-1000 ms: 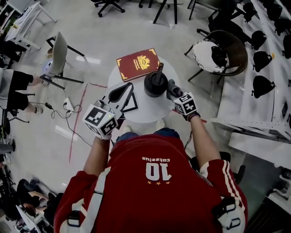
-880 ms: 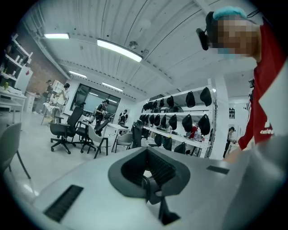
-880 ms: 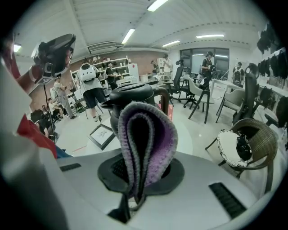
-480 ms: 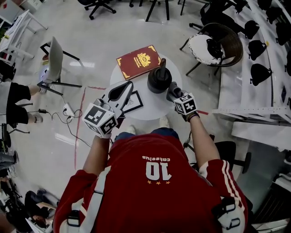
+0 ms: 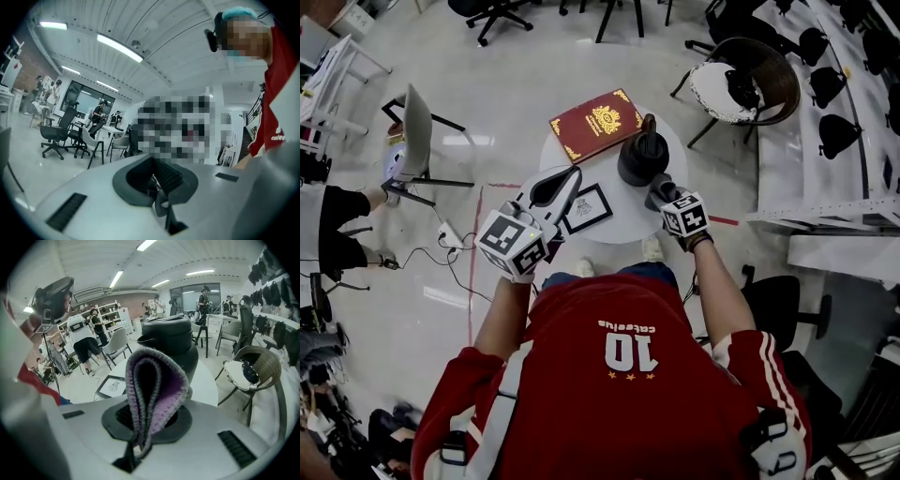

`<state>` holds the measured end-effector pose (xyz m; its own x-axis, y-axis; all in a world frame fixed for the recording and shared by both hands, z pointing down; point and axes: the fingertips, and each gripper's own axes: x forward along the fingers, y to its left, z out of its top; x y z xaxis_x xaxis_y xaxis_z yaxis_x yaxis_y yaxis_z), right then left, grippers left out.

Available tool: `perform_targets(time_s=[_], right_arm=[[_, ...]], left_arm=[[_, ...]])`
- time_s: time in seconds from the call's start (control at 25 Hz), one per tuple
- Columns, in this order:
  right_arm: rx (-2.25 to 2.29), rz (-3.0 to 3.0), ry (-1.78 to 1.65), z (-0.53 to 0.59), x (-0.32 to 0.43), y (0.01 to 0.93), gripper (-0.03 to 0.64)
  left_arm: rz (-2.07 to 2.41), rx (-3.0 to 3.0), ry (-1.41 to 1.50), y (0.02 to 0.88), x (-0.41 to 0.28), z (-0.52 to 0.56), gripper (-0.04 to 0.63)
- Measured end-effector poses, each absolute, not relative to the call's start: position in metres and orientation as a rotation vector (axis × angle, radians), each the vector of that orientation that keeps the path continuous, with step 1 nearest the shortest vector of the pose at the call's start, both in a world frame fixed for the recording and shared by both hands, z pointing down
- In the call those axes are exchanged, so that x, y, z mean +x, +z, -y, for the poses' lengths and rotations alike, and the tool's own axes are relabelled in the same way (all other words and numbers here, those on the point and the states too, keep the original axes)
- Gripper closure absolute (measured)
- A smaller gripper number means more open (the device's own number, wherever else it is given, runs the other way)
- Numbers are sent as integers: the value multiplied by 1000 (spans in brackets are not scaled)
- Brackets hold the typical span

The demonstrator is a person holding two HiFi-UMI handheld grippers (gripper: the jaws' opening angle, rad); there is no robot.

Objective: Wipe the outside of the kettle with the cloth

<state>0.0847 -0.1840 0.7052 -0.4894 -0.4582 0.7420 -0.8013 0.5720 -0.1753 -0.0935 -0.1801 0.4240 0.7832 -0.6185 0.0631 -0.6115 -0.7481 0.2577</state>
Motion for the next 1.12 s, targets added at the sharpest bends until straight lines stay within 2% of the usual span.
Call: perform_targets(time_s=[1.12], right_arm=[[1016, 2207, 734, 207, -19, 685, 572]], left_arm=[[1047, 2692, -36, 420, -199, 174, 589]])
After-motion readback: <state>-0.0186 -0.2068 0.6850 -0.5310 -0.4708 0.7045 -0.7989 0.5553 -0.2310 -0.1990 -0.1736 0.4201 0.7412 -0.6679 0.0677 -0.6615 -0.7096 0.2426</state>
